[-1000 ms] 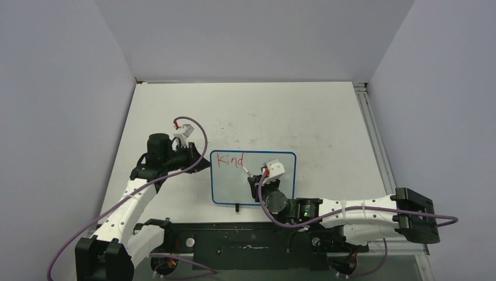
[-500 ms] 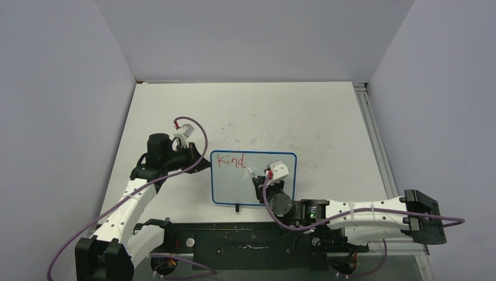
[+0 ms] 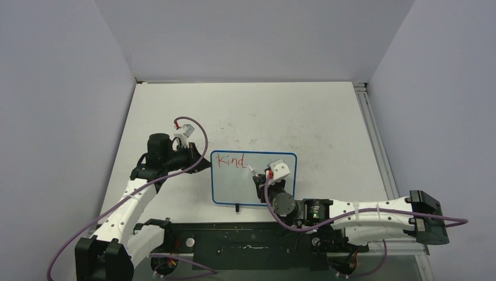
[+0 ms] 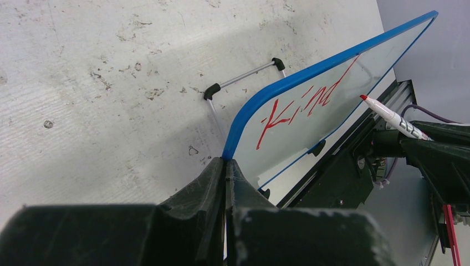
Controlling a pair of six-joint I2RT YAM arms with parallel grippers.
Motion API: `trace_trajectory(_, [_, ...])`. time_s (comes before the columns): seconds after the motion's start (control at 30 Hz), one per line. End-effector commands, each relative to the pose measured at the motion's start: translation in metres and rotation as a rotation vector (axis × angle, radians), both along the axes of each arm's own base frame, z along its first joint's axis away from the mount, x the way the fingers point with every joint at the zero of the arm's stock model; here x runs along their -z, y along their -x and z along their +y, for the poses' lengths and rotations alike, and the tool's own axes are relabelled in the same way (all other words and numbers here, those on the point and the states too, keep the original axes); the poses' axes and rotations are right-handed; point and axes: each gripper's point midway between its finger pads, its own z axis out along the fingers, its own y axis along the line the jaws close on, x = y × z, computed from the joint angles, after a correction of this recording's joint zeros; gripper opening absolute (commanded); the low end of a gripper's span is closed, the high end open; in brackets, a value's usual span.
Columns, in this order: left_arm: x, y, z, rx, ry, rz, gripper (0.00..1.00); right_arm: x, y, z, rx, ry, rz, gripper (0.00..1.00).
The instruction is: Write a sentence on the whiteboard
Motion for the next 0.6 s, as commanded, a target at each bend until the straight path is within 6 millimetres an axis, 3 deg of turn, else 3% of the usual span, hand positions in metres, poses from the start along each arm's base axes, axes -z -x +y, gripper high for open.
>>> trace_trajectory(0.0, [-0.018, 0.0, -0.008, 0.039, 0.025, -0.036, 0.0, -0.021, -0.006, 0.004, 0.017, -0.045, -0.024, 0.05])
trace_trajectory(0.57, [-0.017, 0.0, -0.008, 0.039, 0.023, -0.035, 0.0, -0.022, -0.019, 0.016, -0.006, -0.065, -0.029, 0.05])
